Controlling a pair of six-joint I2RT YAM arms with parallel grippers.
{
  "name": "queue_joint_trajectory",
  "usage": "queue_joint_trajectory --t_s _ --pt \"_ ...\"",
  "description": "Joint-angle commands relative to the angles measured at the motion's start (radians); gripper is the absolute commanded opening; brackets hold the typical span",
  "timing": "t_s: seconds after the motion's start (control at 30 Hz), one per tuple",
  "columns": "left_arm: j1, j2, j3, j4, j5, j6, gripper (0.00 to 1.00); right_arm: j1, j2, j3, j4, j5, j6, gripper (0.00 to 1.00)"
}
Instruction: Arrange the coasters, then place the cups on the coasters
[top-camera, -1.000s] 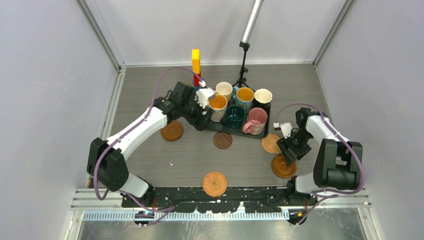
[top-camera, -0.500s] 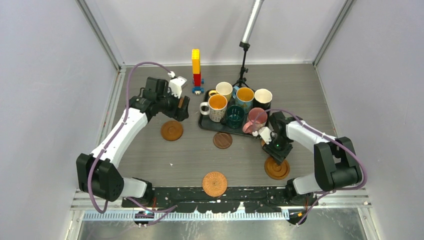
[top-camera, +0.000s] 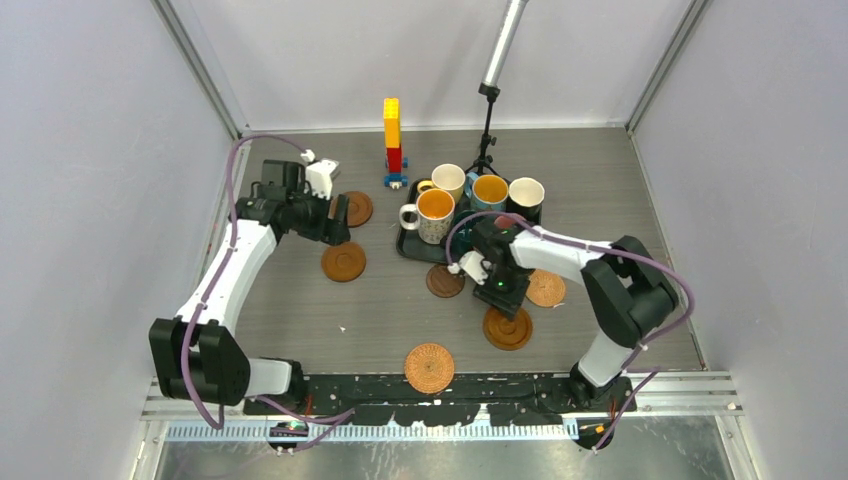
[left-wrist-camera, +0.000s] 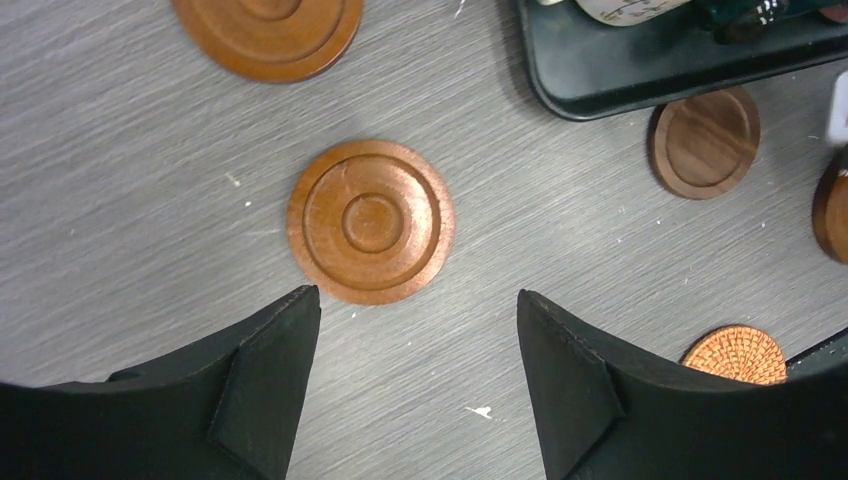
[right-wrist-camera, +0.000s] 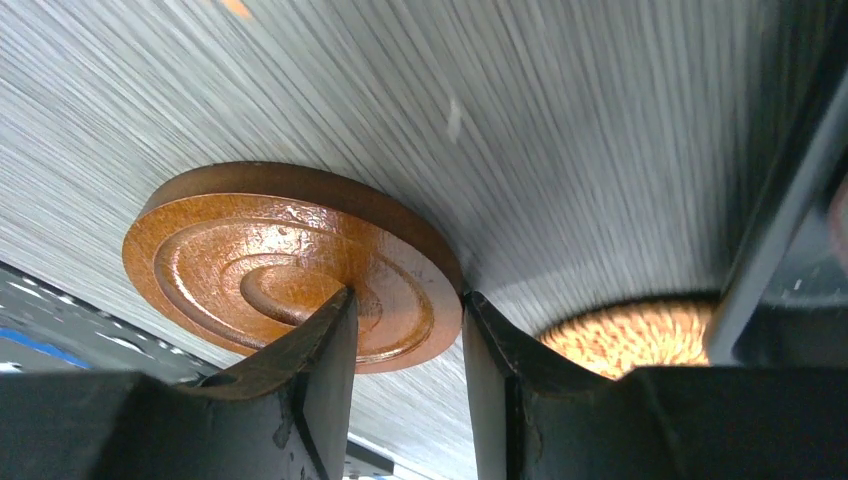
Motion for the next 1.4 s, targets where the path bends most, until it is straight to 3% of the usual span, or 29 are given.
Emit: queue_joint_trajectory --t_s 0.0,0.3,0.6,0.7,0.9,1.1,1.37 --pt "0.059 -0.068 -0.022 -0.047 0.057 0.020 0.74 0.127 0.097 0.088 0.243 -0.056 0.133 0.39" --pt "0.060 -0.150 -0.101 -0.080 0.097 0.084 0.74 0.292 0.226 0.257 0.314 -0.016 0.251 0.38" --pt "0.060 -0.165 -0.157 -0.069 0.158 0.085 0.76 0.318 0.325 0.468 0.326 -0.038 0.317 0.43" --pt "0.042 -0.175 -0.185 -0.048 0.167 0.088 0.76 0.312 0.266 0.472 0.308 -0.048 0.320 0.49" --pt "-0.131 -0.172 -0.251 0.023 0.080 0.098 0.77 0.238 0.081 0.407 0.287 -0.127 0.326 0.62" --pt "-0.328 -0.108 -0.290 0.120 -0.016 0.094 0.77 0.097 -0.137 0.248 0.274 -0.217 0.349 0.64" --pt "-0.514 0.104 -0.236 0.228 -0.104 0.074 0.77 0.029 -0.362 0.135 0.258 -0.225 0.370 0.66"
